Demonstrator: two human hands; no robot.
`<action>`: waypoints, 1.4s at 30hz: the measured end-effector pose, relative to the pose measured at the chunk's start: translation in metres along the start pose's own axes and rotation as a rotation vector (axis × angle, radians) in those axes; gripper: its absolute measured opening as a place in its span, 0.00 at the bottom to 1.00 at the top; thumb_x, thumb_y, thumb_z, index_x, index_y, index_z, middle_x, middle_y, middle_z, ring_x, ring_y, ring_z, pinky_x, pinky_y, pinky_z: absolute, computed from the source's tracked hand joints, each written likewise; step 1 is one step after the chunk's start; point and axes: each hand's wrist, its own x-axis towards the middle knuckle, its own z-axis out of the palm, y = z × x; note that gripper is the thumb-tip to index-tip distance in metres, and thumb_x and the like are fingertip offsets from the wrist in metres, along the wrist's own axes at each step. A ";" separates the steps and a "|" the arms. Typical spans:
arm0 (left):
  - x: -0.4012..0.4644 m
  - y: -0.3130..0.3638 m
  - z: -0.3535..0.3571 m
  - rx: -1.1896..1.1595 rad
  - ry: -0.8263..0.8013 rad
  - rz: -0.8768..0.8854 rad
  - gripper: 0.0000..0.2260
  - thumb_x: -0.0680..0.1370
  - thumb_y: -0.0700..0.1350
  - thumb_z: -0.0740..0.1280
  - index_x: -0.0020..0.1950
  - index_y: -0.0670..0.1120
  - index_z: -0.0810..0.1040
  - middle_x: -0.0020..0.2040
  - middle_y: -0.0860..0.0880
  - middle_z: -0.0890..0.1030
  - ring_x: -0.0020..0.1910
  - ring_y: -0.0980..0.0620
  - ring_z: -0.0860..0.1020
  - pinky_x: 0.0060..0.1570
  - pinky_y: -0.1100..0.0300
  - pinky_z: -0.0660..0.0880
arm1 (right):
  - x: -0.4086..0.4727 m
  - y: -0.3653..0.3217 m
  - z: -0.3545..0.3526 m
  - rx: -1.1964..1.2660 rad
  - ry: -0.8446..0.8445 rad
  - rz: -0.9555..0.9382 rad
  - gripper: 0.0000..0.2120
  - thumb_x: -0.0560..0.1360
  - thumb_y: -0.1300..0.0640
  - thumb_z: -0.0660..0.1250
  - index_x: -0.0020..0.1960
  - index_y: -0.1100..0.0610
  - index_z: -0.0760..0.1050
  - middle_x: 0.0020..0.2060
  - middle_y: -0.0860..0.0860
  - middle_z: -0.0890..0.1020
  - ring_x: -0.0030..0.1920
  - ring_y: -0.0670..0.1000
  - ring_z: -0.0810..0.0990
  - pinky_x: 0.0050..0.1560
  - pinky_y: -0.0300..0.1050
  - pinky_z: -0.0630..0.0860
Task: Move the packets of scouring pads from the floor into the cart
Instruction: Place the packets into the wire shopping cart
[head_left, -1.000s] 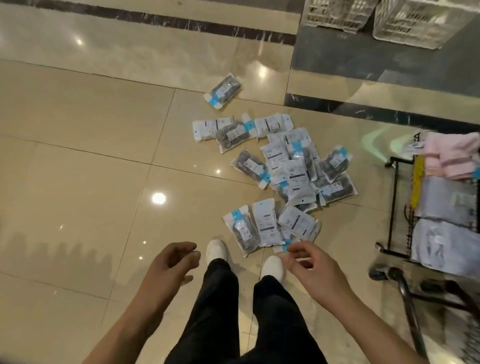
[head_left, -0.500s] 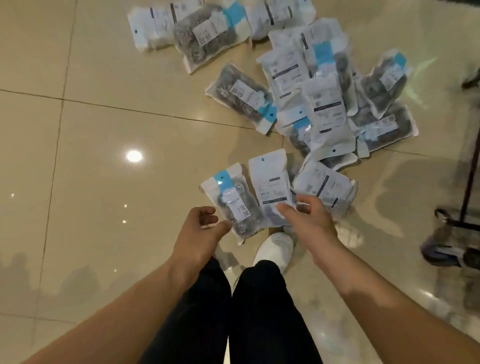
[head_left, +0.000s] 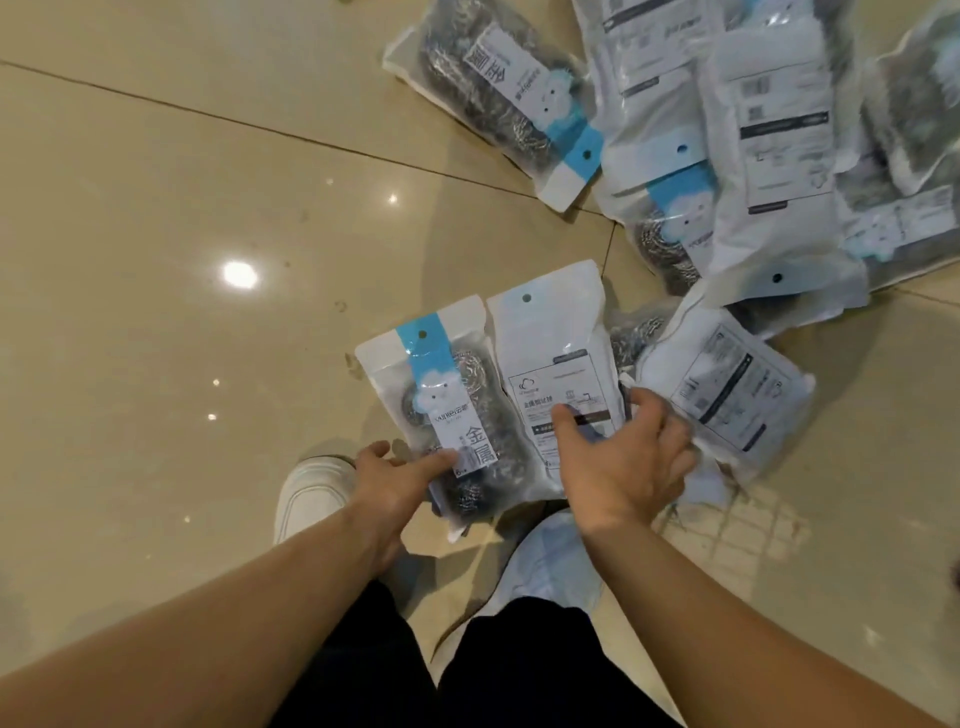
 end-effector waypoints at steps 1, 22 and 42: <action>0.001 0.002 0.004 0.006 0.014 0.001 0.43 0.72 0.44 0.82 0.78 0.43 0.60 0.65 0.44 0.74 0.57 0.47 0.75 0.55 0.53 0.72 | 0.002 0.000 0.001 -0.018 0.008 -0.020 0.38 0.68 0.35 0.78 0.72 0.48 0.68 0.73 0.55 0.70 0.72 0.61 0.66 0.71 0.61 0.67; -0.154 0.056 -0.058 0.422 -0.282 0.193 0.18 0.75 0.48 0.79 0.61 0.43 0.84 0.54 0.47 0.89 0.53 0.48 0.88 0.60 0.50 0.82 | -0.055 -0.008 -0.132 0.381 -0.482 0.125 0.16 0.71 0.49 0.79 0.58 0.48 0.84 0.51 0.43 0.88 0.51 0.49 0.87 0.55 0.48 0.84; -0.752 0.147 -0.183 0.480 -0.348 0.667 0.21 0.73 0.53 0.77 0.65 0.51 0.81 0.56 0.54 0.88 0.55 0.56 0.86 0.63 0.51 0.77 | -0.353 -0.031 -0.638 1.044 -0.450 -0.068 0.15 0.76 0.60 0.76 0.60 0.47 0.81 0.52 0.47 0.89 0.51 0.50 0.89 0.50 0.49 0.84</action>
